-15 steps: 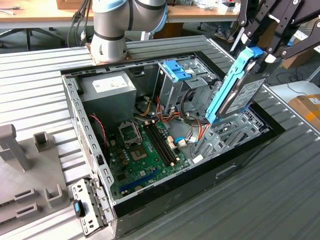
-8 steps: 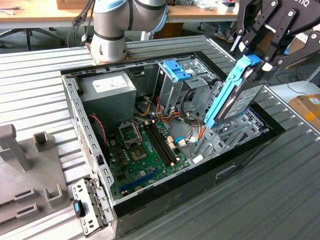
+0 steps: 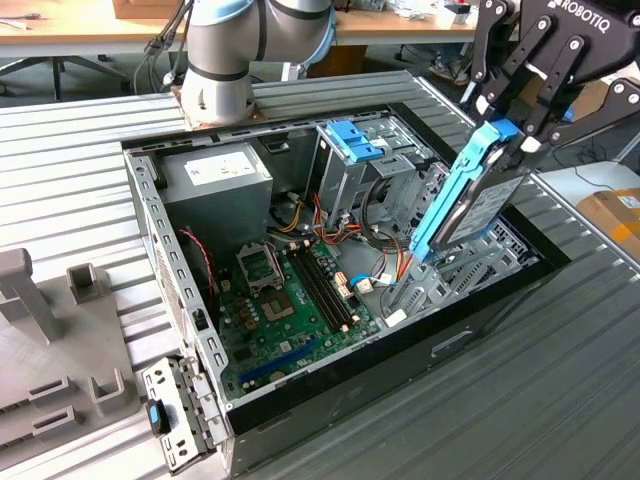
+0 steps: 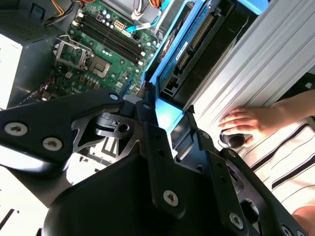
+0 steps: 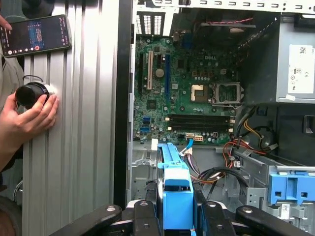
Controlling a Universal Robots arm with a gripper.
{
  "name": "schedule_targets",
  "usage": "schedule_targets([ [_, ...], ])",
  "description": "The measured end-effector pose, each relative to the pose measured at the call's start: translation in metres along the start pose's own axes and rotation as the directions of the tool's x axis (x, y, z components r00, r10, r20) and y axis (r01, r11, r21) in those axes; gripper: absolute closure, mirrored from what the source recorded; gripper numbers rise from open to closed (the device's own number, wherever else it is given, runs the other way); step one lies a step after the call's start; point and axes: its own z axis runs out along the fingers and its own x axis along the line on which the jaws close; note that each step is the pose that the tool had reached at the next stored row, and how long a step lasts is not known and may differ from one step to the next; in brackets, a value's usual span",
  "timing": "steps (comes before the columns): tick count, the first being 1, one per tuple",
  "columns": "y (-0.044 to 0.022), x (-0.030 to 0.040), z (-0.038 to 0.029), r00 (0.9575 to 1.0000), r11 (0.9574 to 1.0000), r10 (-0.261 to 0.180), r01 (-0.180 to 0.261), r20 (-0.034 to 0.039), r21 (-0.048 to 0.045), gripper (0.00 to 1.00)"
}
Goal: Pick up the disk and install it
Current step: 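Pick up the disk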
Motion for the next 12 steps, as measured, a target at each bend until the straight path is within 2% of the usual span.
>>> schedule_targets([
  [2, -0.0079, 0.0003, 0.0011, 1.0, 1.0, 0.0, 0.0, -0.0001, 0.0, 0.64],
  [4, -0.0213, 0.0008, 0.0021, 1.0, 1.0, 0.0, 0.0, 0.0003, 0.0001, 0.64],
  [8, -0.0291, 0.0008, 0.004, 1.0, 1.0, 0.0, 0.0, 0.0001, 0.0, 0.64],
  [12, -0.0326, 0.0009, 0.0088, 1.0, 1.0, 0.0, 0.0, 0.0, 0.0, 0.64],
])
